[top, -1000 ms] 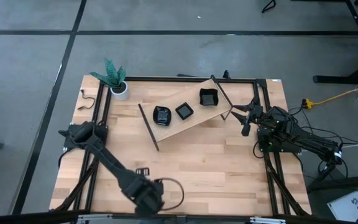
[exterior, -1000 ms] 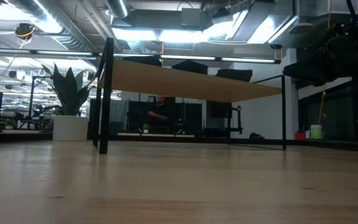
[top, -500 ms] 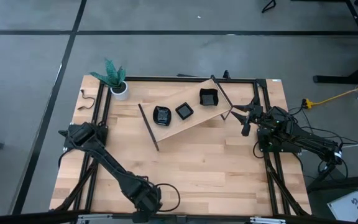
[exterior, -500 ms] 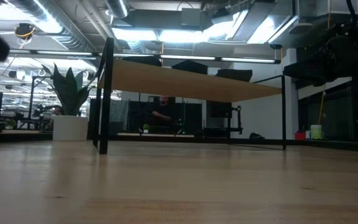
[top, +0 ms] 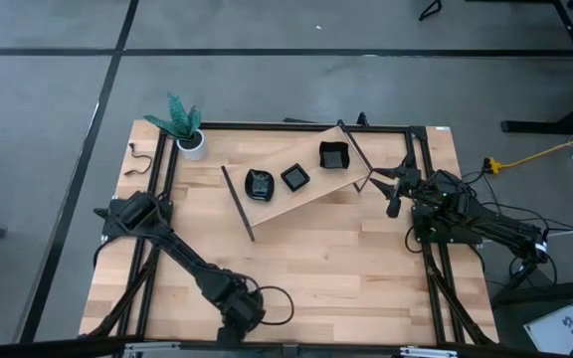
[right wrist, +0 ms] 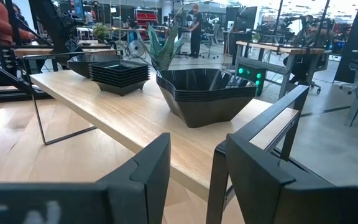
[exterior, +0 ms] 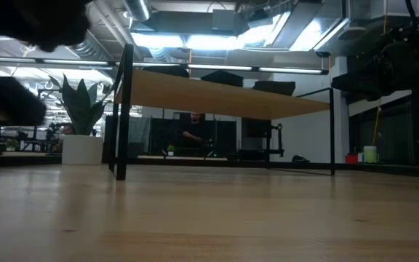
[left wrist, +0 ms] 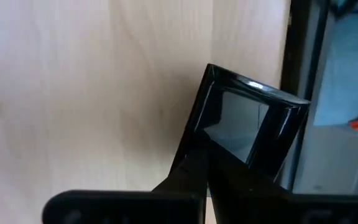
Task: Pick & Place Mini shaped plates
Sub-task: Stack the black square plate on top of the black square plate on the shelf
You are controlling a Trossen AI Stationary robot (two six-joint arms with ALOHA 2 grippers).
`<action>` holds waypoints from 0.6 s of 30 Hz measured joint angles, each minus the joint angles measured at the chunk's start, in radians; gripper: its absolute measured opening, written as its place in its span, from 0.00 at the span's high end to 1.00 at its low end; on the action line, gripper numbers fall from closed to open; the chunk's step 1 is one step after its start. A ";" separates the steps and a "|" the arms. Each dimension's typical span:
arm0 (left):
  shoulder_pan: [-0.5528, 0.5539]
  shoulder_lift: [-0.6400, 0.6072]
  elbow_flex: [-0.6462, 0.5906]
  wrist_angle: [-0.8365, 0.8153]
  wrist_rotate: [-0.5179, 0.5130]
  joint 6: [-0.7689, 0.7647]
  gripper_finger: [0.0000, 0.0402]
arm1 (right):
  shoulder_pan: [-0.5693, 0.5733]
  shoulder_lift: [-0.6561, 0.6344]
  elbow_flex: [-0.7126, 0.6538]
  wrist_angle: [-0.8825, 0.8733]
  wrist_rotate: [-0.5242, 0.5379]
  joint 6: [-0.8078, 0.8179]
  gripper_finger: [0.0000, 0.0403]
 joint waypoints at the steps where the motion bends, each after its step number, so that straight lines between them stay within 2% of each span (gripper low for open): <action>1: 0.006 0.000 0.000 0.010 -0.014 0.022 0.99 | 0.000 0.000 0.000 0.000 0.000 0.000 0.62; 8: 0.071 0.002 -0.001 0.065 -0.103 0.226 0.99 | 0.000 0.000 0.000 0.000 0.000 0.000 0.62; 18: 0.224 0.006 -0.004 0.137 -0.130 0.518 1.00 | 0.000 0.000 0.000 0.000 0.000 0.000 0.62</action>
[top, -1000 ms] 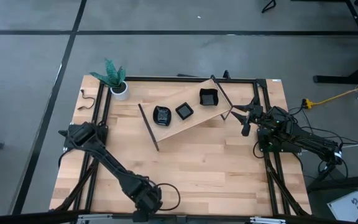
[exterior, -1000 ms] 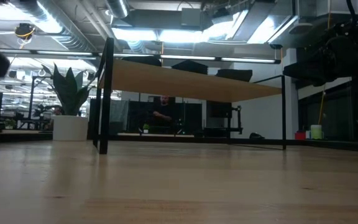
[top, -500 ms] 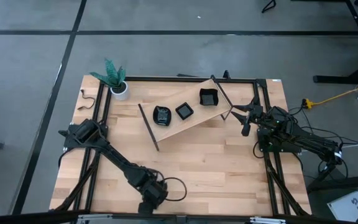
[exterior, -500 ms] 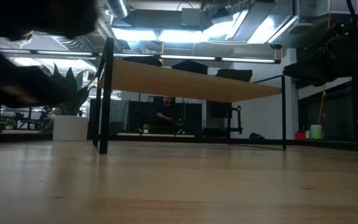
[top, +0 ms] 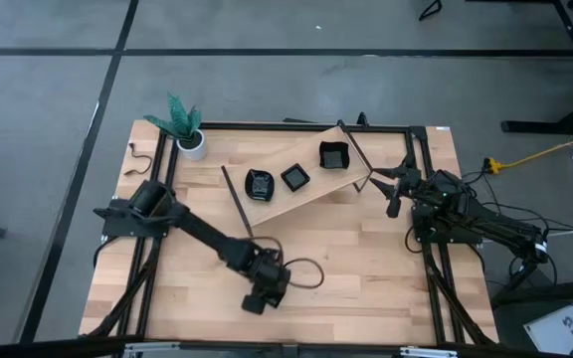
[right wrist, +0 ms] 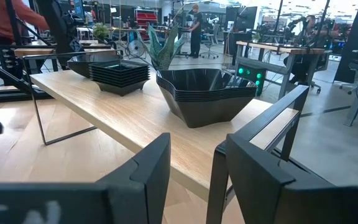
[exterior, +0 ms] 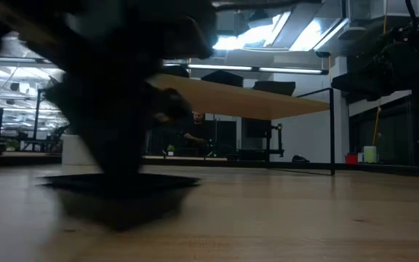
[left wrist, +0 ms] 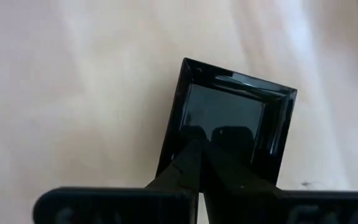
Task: Pick & Place Mini shaped plates
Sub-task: Stack the black square plate on top of the black square plate on the shelf
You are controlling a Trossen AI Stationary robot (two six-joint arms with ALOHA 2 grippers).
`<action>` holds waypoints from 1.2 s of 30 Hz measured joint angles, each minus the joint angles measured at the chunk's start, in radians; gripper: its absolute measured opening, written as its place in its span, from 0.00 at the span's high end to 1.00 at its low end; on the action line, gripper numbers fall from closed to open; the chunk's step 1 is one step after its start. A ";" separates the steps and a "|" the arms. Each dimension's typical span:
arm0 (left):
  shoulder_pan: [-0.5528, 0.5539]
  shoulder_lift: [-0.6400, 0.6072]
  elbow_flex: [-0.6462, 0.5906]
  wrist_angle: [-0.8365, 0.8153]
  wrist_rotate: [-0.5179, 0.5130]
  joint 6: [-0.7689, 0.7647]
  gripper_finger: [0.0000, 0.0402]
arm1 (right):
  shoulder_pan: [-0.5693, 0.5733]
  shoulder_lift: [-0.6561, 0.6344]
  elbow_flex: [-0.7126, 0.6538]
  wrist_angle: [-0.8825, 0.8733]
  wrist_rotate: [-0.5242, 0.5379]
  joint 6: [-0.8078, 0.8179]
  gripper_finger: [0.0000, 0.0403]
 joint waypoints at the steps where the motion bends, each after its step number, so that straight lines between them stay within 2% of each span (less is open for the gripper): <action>1: 0.015 0.000 0.000 0.008 -0.002 0.023 1.00 | 0.000 0.000 0.000 0.000 0.000 0.000 0.62; 11: 0.137 0.002 -0.001 0.112 -0.133 0.095 0.99 | 0.000 0.000 0.000 0.000 0.000 0.000 0.62; 19: 0.117 0.002 -0.001 0.186 -0.288 0.130 1.00 | 0.000 0.000 0.000 0.000 0.000 0.000 0.62; 26: 0.100 0.002 -0.001 0.214 -0.476 0.119 1.00 | 0.000 0.000 0.000 0.010 0.000 0.001 0.62; 32: 0.076 0.001 -0.001 0.234 -0.488 0.111 0.99 | 0.000 0.000 0.000 0.036 0.000 0.014 0.62; 36: 0.059 0.000 0.000 0.234 -0.506 0.111 0.99 | 0.000 0.000 0.000 0.113 -0.009 0.192 0.62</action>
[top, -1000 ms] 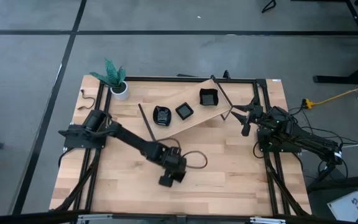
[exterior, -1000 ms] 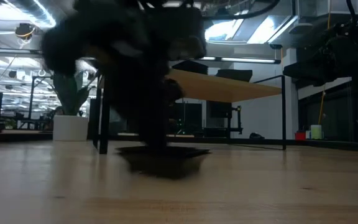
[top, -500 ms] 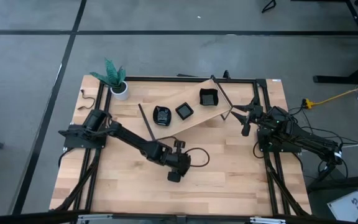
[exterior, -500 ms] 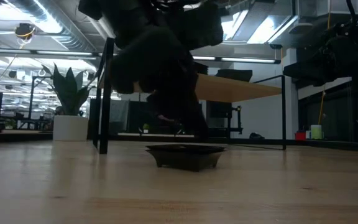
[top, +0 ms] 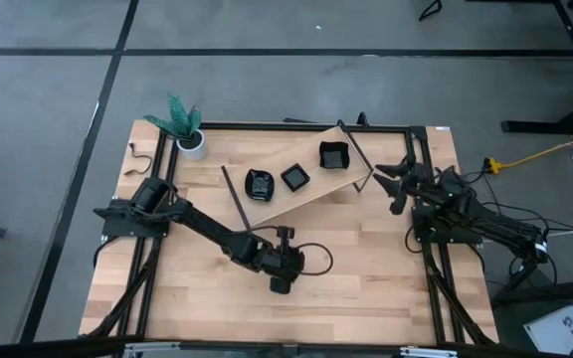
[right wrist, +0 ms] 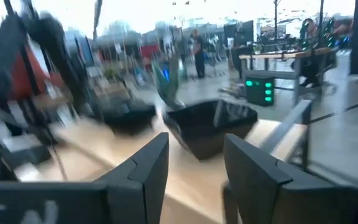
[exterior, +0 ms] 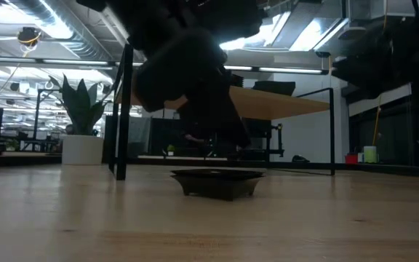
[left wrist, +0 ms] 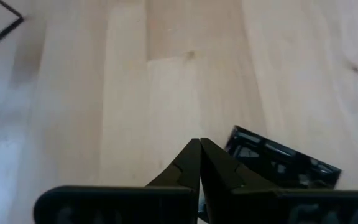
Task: Pick & Place Mini shaped plates
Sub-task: Stack the black square plate on top of the black square plate on the shelf
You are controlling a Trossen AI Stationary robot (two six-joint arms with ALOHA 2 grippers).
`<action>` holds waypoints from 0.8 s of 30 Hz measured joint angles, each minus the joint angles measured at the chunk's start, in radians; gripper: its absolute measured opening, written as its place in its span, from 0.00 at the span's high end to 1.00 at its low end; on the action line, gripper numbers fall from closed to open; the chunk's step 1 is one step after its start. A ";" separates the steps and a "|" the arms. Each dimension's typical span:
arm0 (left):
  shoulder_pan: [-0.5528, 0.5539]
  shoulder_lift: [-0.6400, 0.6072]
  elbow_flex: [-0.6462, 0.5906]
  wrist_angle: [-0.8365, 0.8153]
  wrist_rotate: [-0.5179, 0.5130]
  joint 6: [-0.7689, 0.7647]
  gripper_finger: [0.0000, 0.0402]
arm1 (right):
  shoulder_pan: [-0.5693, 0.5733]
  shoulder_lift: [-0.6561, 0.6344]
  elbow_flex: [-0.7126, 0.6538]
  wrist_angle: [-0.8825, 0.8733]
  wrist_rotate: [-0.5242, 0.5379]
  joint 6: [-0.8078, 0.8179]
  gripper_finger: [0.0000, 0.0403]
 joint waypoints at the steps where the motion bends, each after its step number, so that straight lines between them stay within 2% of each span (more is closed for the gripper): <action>1: -0.002 0.000 0.000 0.000 -0.011 0.000 0.99 | 0.000 0.000 0.000 0.020 -0.001 0.049 0.62; 3: -0.003 0.000 0.000 0.000 -0.021 0.000 0.99 | 0.000 0.000 0.000 0.043 -0.001 0.112 0.62; 7: -0.003 0.000 0.001 0.000 -0.022 -0.004 0.99 | 0.000 0.000 0.000 0.068 -0.016 0.110 0.62; 13: -0.005 0.000 0.005 -0.003 -0.055 -0.004 1.00 | 0.001 0.000 0.000 0.125 -0.306 -0.045 0.62; 18: -0.015 -0.002 0.071 -0.102 -0.064 -0.047 1.00 | 0.031 0.000 0.000 0.213 -0.512 -0.143 0.62; 21: -0.028 -0.002 0.104 -0.164 -0.096 -0.063 0.99 | 0.059 0.000 0.000 0.278 -0.528 -0.118 0.62; 24: -0.039 -0.002 0.128 -0.188 -0.121 -0.064 0.99 | 0.076 0.001 0.000 0.307 -0.479 -0.080 0.62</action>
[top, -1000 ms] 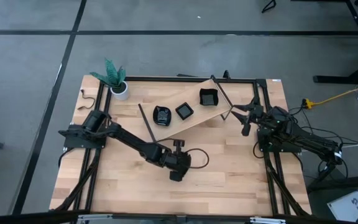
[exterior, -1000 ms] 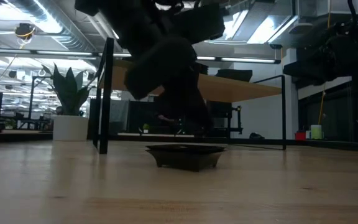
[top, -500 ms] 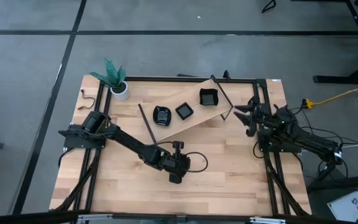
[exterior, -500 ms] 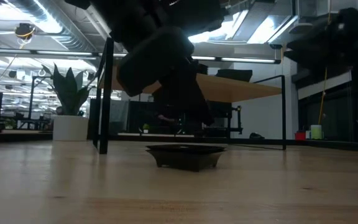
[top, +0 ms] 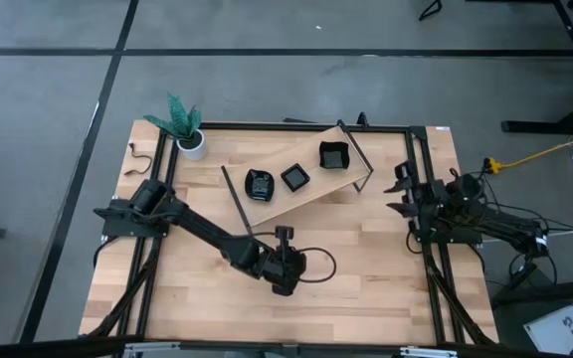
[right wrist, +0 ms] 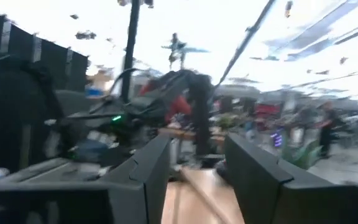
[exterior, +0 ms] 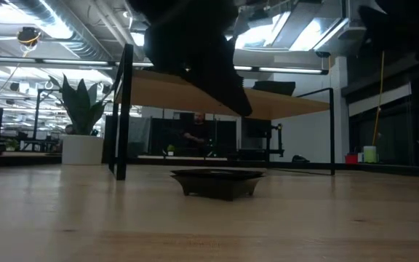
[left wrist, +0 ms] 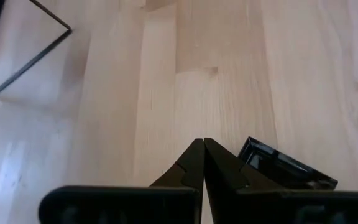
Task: Pick & Place Mini shaped plates
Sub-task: Stack the black square plate on top of the black square plate on the shelf
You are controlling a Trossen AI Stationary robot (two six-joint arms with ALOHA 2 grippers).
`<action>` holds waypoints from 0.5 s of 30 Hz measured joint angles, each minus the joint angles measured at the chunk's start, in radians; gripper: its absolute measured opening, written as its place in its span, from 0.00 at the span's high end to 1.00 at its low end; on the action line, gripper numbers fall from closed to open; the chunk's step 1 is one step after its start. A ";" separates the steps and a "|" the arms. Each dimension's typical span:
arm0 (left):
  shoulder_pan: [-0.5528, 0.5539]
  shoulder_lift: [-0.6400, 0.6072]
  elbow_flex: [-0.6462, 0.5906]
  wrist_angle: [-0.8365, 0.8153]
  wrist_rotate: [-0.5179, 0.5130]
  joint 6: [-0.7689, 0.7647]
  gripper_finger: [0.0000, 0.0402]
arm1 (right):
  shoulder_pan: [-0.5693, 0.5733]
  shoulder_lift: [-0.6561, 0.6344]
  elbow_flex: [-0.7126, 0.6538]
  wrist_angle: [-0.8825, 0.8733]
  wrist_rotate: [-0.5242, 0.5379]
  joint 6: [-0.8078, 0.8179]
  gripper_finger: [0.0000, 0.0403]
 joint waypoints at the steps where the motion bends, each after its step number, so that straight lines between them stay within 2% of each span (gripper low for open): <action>1: -0.002 0.000 0.003 -0.003 -0.008 0.000 1.00 | 0.003 0.000 0.000 0.007 0.023 -0.014 0.62; 8: -0.002 0.000 0.005 -0.016 -0.012 -0.026 1.00 | 0.054 0.077 0.029 -0.005 0.082 -0.160 0.62; 15: -0.007 0.000 0.005 -0.055 -0.009 -0.088 0.99 | 0.177 0.345 0.139 -0.026 0.177 -0.277 0.62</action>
